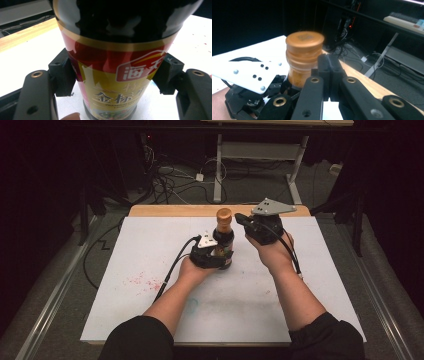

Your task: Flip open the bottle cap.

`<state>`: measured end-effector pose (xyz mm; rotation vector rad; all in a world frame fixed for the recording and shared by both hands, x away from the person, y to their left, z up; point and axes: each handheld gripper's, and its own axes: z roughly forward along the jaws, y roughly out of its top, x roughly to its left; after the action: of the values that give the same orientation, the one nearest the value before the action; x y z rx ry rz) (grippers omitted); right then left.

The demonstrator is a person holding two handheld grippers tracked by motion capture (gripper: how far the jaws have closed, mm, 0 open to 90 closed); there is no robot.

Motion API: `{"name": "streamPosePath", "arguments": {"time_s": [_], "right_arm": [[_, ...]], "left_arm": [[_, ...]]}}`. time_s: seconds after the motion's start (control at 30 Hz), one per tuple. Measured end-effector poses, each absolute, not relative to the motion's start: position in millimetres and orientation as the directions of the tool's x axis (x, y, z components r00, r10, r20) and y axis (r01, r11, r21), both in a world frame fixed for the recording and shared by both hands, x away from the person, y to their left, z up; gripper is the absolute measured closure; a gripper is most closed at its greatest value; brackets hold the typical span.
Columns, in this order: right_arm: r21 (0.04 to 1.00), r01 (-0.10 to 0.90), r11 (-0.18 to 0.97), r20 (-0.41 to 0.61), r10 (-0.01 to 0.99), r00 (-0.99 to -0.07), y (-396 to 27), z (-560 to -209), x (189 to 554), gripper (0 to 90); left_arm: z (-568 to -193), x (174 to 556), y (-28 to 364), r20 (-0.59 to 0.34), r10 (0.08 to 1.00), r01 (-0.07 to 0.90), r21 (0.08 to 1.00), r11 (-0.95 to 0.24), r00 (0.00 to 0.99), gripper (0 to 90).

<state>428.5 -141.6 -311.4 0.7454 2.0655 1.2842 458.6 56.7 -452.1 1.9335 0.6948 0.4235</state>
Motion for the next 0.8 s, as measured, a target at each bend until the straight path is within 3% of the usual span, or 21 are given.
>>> {"name": "streamPosePath", "arguments": {"time_s": [0.8], "right_arm": [[0.91, 0.144, 0.389, -0.198, 0.712, -0.674, -132.1, -309.7, 426.8, 90.0]], "left_arm": [[-451.3, 458.0, 56.2, -0.009, 0.64, 0.293, 0.894, -0.339, 0.768, 28.9]]}}
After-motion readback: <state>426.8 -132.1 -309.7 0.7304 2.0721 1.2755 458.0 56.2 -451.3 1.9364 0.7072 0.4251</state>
